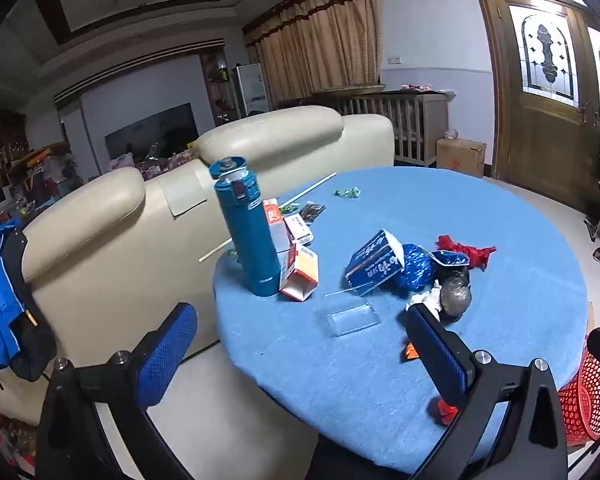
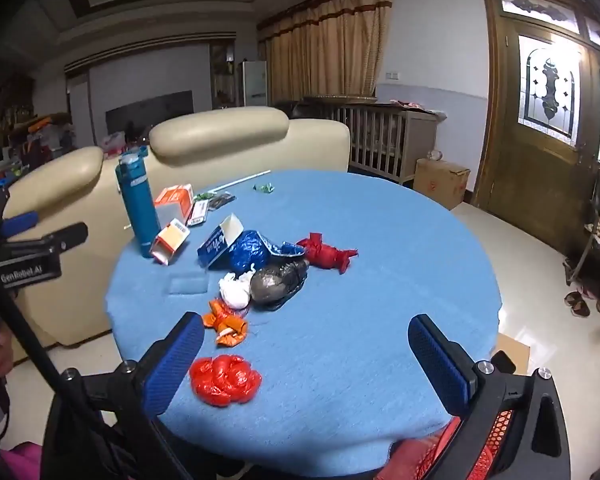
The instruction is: Collect trash
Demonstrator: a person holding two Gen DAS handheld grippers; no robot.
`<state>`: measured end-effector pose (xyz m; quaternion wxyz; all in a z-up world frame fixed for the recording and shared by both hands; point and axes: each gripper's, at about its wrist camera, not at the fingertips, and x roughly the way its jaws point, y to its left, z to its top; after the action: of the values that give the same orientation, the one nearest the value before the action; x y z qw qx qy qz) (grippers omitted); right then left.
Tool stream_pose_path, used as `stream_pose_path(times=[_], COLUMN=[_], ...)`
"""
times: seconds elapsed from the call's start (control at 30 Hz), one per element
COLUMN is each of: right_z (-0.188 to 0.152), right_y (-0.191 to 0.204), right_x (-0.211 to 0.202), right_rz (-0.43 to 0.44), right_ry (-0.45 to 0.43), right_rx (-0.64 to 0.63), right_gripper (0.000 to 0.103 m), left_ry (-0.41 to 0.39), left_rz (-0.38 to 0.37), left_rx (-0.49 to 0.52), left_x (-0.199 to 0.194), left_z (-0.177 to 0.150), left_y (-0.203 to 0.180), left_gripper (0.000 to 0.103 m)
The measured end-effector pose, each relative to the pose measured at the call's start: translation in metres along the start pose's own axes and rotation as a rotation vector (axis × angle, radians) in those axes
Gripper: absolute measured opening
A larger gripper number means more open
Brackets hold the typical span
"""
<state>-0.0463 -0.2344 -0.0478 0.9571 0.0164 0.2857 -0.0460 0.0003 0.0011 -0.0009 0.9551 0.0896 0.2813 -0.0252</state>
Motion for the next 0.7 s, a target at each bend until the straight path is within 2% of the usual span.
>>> stream_pose_path(times=[0.33, 0.43, 0.7], right_z=[0.001, -0.001, -0.006], right_y=[-0.005, -0.004, -0.006], right_x=[0.004, 0.01, 0.021], right_rz=[-0.02, -0.033, -0.008], right_ry=[0.033, 0.054, 0.1], right_rx=[0.1, 0.099, 0.139], right_gripper=[0.103, 0.103, 0.103], left_ry=[0.022, 0.023, 0.04], left_rz=[0.006, 0.002, 0.008], left_rx=[-0.018, -0.018, -0.009], left_x=[0.002, 0.005, 0.009], left_z=[-0.01, -0.003, -0.009], left_y=[0.004, 0.007, 0.006], left_gripper=[0.103, 0.103, 0.103])
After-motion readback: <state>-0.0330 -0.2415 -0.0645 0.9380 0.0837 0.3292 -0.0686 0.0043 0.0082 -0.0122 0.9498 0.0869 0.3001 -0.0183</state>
